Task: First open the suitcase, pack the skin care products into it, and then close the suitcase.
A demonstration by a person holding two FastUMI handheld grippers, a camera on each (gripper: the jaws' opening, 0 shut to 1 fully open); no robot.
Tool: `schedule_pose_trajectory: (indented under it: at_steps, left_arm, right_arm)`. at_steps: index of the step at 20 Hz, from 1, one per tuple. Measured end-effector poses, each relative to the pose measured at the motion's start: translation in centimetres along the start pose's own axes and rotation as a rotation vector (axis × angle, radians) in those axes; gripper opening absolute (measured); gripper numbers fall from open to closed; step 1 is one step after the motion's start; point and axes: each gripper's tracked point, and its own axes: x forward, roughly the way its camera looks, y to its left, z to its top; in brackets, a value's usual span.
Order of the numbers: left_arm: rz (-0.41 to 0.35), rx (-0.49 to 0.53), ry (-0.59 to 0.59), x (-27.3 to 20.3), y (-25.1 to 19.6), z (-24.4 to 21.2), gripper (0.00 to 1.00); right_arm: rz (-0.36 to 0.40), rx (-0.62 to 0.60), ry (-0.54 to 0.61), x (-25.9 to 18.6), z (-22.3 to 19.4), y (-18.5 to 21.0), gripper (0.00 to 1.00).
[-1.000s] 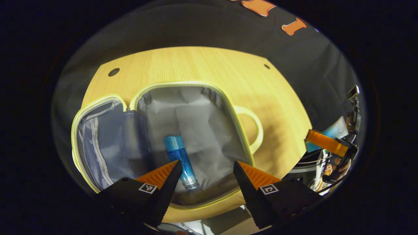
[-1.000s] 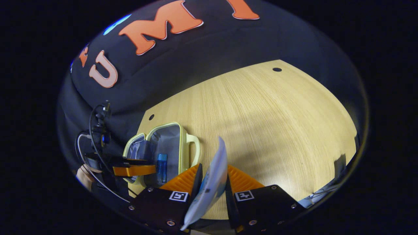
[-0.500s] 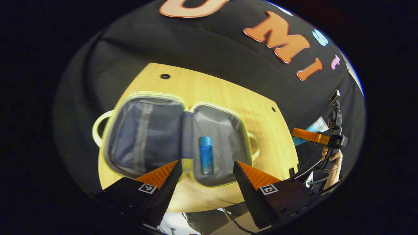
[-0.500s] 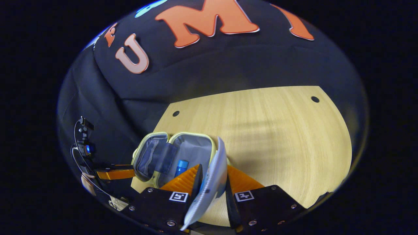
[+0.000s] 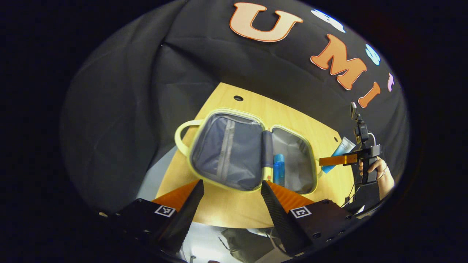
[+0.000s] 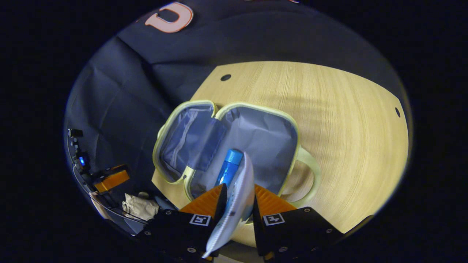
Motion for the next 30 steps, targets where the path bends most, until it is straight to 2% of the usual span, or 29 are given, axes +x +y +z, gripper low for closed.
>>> schedule_pose_trajectory:
  at_steps: [3,6,7,8,11,13,14,15,18,23,26,28,30]
  left_arm:
    - [-0.004,-0.080,0.014,-0.1,0.6,-1.6,0.98]
    - [-0.013,-0.165,0.022,0.2,1.0,-3.2,0.98]
    - [-0.013,-0.182,0.024,0.3,1.2,-3.8,0.98]
    - [-0.007,-0.192,0.028,0.3,1.5,-4.1,0.98]
    - [0.025,-0.209,0.040,-0.3,2.9,-5.0,0.98]
    - [0.038,-0.224,0.041,-0.5,3.6,-5.2,0.98]
    - [0.042,-0.231,0.042,-0.4,3.8,-5.2,0.98]
    - [0.044,-0.237,0.042,-0.1,3.9,-5.1,0.98]
    - [0.043,-0.245,0.033,0.3,4.1,-4.2,0.98]
    - [0.030,-0.240,0.022,1.6,4.3,-2.7,0.98]
    - [0.047,-0.247,-0.004,3.6,6.7,-1.4,0.98]
    - [0.081,-0.293,-0.016,5.1,9.4,-0.6,0.98]
    - [0.080,-0.369,-0.027,6.1,11.3,0.1,0.98]
  right_arm:
    - [-0.023,0.008,0.066,3.4,-1.5,-0.2,0.38]
    - [-0.079,0.019,0.142,6.0,-3.3,-1.6,0.38]
    - [-0.095,0.012,0.153,6.6,-3.8,-2.0,0.43]
    - [-0.098,0.006,0.159,7.0,-4.0,-2.1,0.38]
    - [-0.110,0.032,0.170,7.8,-4.2,-1.7,0.40]
    - [-0.091,0.049,0.159,7.9,-3.8,-0.9,0.46]
    - [-0.081,0.058,0.151,7.4,-3.7,-0.3,0.56]
    - [-0.077,0.060,0.140,7.0,-3.5,-0.1,0.78]
    - [-0.073,0.038,0.106,5.7,-3.4,0.4,0.95]
    - [-0.032,0.028,0.029,2.8,-2.7,1.6,0.96]
    - [0.008,0.053,-0.028,1.4,-1.8,2.8,0.96]
    - [0.019,0.059,-0.050,0.7,-1.7,3.1,0.96]
    - [0.011,0.065,-0.056,0.1,-1.8,2.8,0.95]
